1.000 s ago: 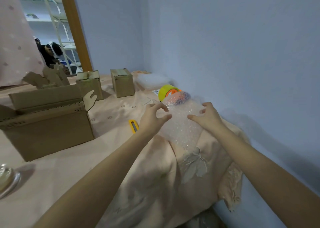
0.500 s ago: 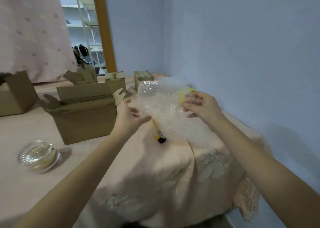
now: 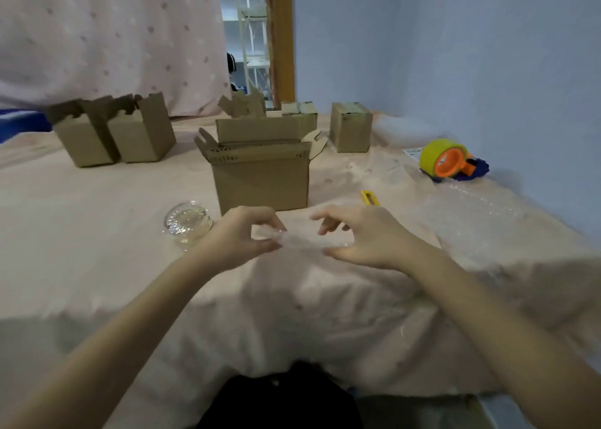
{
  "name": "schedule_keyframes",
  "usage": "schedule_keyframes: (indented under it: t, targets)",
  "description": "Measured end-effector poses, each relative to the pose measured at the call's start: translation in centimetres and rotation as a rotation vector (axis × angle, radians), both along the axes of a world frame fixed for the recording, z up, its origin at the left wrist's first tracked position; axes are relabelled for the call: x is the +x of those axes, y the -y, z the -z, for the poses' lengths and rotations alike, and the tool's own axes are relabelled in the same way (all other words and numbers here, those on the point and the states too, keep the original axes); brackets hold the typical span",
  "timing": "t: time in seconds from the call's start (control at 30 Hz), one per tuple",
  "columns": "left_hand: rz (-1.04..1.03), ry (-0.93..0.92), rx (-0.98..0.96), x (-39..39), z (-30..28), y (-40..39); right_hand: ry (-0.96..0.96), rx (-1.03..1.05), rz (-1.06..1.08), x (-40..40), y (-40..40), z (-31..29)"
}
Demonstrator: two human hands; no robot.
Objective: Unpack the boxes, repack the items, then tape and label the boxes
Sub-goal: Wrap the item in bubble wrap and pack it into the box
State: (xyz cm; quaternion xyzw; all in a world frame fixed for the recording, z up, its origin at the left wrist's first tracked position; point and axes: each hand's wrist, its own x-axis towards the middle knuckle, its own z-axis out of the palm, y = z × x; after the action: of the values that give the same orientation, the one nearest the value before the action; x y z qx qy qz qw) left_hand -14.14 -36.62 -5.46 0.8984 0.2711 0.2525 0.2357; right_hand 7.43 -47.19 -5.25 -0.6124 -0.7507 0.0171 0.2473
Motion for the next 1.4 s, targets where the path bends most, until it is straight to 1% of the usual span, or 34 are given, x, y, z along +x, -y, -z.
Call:
schedule_keyframes:
  t: [0.07,0.1,0.13,0.2,0.33,0.4,0.43,0.47,0.53,0.63,0.73,0.8,0.83,0.93,0.97,1.0,1.07,1.1,1.17,1.23,1.27,1.3,1.4]
  targets:
    - [0.002,0.009,-0.082,-1.9,3.1,0.6,0.034,-0.096,-0.008,0.5,0.4,2.2]
    - [-0.009,0.026,-0.132,-2.5,4.4,0.8,0.007,-0.121,-0.014,0.6,0.5,3.2]
    - [-0.028,0.050,-0.177,-3.0,5.4,1.0,-0.072,-0.137,-0.018,0.5,0.4,4.0]
    - [-0.063,0.102,-0.220,-3.3,6.3,1.2,-0.296,-0.156,-0.001,0.4,0.3,5.0]
    - [-0.169,0.184,-0.157,-2.4,6.2,1.4,-0.574,-0.111,0.074,0.1,-0.5,5.1]
    - [-0.275,0.224,-0.121,-1.5,5.9,1.0,-0.779,-0.108,0.125,-0.1,-1.2,4.9]
    - [-0.327,0.240,-0.130,-1.1,5.8,0.6,-0.858,-0.118,0.153,-0.3,-1.6,4.8]
    - [-0.369,0.256,-0.161,-0.6,5.7,0.3,-0.887,-0.118,0.186,-0.4,-2.1,4.7]
    - [-0.432,0.252,-0.202,0.3,5.5,-0.5,-0.869,-0.102,0.255,-0.4,-3.2,4.7]
    - [-0.519,0.123,-0.097,1.4,5.1,-1.2,-0.767,-0.082,0.342,-0.3,-4.7,5.0]
    - [-0.585,0.036,-0.023,2.1,5.7,-2.0,-0.593,-0.088,0.420,-0.1,-5.3,5.4]
    - [-0.609,-0.067,0.050,2.7,5.8,-2.0,-0.506,-0.086,0.448,-0.4,-5.3,5.3]
    - [-0.627,-0.136,0.098,3.0,5.7,-2.0,-0.424,-0.090,0.467,-0.6,-5.3,5.2]
    - [-0.718,-0.330,0.277,3.9,5.4,-1.6,-0.006,-0.100,0.574,-1.5,-5.3,4.8]
    - [-0.756,-0.357,0.377,4.0,5.4,-1.7,0.086,-0.101,0.611,-1.6,-5.3,4.6]
    - [-0.771,-0.411,0.438,4.1,5.5,-1.6,0.128,-0.112,0.641,-1.5,-5.4,4.7]
    - [-0.723,-0.477,0.621,4.1,5.9,-2.2,0.099,-0.159,0.662,-1.1,-5.4,4.7]
    - [-0.670,-0.474,0.707,4.0,6.1,-2.6,0.062,-0.178,0.660,-0.8,-5.4,4.8]
    - [-0.456,-0.442,0.837,3.9,6.0,-3.0,-0.046,-0.215,0.631,-0.4,-5.4,4.9]
    - [-0.250,-0.394,0.885,3.8,5.4,-3.1,-0.233,-0.239,0.570,-0.3,-5.5,5.0]
    - [-0.208,-0.381,0.851,3.7,5.0,-3.1,-0.339,-0.235,0.534,-0.3,-5.5,4.9]
    - [-0.179,-0.362,0.751,3.6,4.9,-3.3,-0.435,-0.219,0.498,-0.2,-5.6,4.9]
    - [-0.118,-0.283,0.237,3.0,2.8,-2.8,-0.632,-0.170,0.328,-0.5,-5.2,3.1]
